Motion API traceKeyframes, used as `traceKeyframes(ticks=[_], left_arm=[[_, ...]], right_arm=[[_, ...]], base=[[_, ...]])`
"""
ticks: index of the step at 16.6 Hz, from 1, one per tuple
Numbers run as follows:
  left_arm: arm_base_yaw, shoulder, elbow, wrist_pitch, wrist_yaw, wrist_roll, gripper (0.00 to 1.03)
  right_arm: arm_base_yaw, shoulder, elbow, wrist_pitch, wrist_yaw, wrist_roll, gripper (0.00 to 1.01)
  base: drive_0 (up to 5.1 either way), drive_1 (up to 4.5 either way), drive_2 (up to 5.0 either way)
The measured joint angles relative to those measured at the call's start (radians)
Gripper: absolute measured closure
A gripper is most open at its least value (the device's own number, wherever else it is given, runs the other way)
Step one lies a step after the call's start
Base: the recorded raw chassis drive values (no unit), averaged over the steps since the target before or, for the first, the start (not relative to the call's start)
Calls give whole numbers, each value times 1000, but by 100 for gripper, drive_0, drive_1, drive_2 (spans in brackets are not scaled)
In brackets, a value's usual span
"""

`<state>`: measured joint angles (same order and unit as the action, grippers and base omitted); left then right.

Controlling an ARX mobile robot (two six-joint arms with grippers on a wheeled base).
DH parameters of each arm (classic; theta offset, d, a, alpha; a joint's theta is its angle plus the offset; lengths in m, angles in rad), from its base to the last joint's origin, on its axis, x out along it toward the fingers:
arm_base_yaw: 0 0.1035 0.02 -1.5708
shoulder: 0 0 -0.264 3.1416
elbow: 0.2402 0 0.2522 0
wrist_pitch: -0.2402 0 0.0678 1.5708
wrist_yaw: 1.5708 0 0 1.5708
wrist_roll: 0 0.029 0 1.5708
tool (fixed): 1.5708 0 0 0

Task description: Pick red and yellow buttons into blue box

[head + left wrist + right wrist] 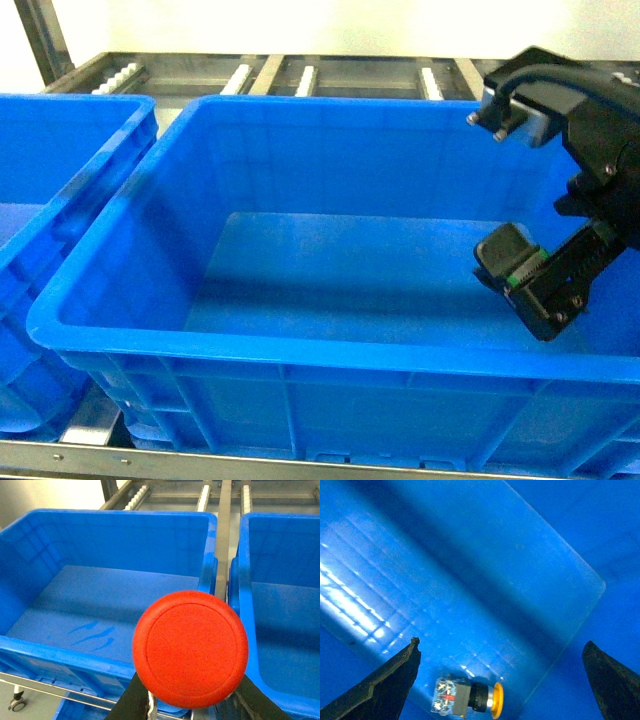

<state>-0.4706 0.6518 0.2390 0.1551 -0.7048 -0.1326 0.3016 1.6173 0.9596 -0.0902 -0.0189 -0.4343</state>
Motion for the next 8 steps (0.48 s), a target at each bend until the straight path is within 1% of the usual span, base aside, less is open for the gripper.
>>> traceKeyframes(ticks=[1,3,4,5,6,7,8], left_arm=[[0,0,0,-1,0,0,83],[0,0,0,0,0,0,83],[0,0,0,0,0,0,83],[0,0,0,0,0,0,83],[0,0,0,0,0,0,83],[0,0,0,0,0,0,83],[0,0,0,0,0,0,83]], right_arm=[[8,-38,-4,-3,-36,2,3],[6,-130,-32,21,-94,21,3],[4,-177,-47,15,-124,34,3],[-13,-238,-77,26,-168,51,3],[-49,-314,-136,60,-196,52,3],[-102,-399,-214,90,-232,48,3],[-150,-481,-293,141,-280,33,3]], base=[[0,0,0],[0,0,0],[0,0,0],[0,0,0],[0,0,0],[0,0,0],[0,0,0]])
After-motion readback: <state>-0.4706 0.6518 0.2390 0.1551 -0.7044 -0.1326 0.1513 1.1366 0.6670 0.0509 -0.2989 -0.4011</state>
